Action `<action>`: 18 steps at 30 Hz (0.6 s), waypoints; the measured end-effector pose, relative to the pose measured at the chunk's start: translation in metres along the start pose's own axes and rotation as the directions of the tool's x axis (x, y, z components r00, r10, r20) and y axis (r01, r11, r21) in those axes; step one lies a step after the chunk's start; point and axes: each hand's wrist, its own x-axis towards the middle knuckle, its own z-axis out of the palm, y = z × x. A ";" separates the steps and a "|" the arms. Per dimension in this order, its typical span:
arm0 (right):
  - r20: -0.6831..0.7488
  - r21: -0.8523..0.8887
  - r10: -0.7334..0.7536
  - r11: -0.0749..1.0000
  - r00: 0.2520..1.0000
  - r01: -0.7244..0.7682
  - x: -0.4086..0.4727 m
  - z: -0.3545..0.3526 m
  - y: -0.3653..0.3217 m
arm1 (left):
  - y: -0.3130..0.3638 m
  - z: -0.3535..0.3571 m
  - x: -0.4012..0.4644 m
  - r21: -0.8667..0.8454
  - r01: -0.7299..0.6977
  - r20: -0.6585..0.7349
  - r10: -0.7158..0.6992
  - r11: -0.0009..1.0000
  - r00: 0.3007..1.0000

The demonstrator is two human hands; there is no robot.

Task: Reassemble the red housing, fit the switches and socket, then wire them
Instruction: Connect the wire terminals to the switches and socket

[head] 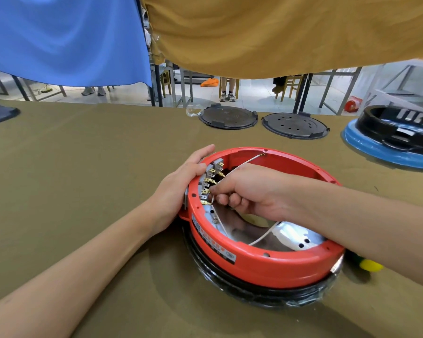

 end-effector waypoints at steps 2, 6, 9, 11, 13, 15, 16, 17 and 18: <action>-0.018 0.015 -0.008 1.000 1.000 0.008 0.001 0.000 0.001 | 0.001 0.000 0.000 0.007 0.002 0.000 -0.002 1.000 1.000; -0.020 0.061 -0.002 0.998 1.000 0.003 0.002 0.002 0.001 | 0.002 0.000 0.000 0.017 0.011 0.006 -0.011 1.000 1.000; -0.003 0.113 0.017 0.993 1.000 -0.016 0.004 0.004 0.001 | 0.002 0.000 0.000 0.004 0.005 0.013 -0.005 1.000 1.000; 0.009 0.131 0.023 0.991 1.000 -0.024 0.004 0.004 0.002 | 0.003 0.000 0.000 0.008 0.001 0.013 -0.001 1.000 1.000; 0.021 0.121 0.022 0.992 1.000 -0.024 0.004 0.003 0.001 | 0.003 0.001 -0.001 0.005 -0.003 0.017 0.003 1.000 1.000; 0.036 0.074 0.013 0.997 0.999 -0.016 0.003 0.001 0.001 | 0.003 0.002 -0.002 -0.015 -0.009 0.020 0.009 1.000 1.000; 0.039 0.040 0.008 0.999 0.999 -0.010 0.002 0.000 0.001 | 0.002 0.003 -0.003 -0.027 -0.011 0.021 0.011 1.000 1.000; 0.032 0.010 0.006 1.000 0.999 -0.007 0.001 0.000 0.000 | 0.002 0.003 -0.004 -0.034 -0.011 0.023 0.012 0.999 1.000; 0.016 -0.007 0.008 1.000 1.000 -0.008 0.000 -0.001 0.000 | 0.002 0.003 -0.004 -0.038 -0.009 0.023 0.010 0.999 1.000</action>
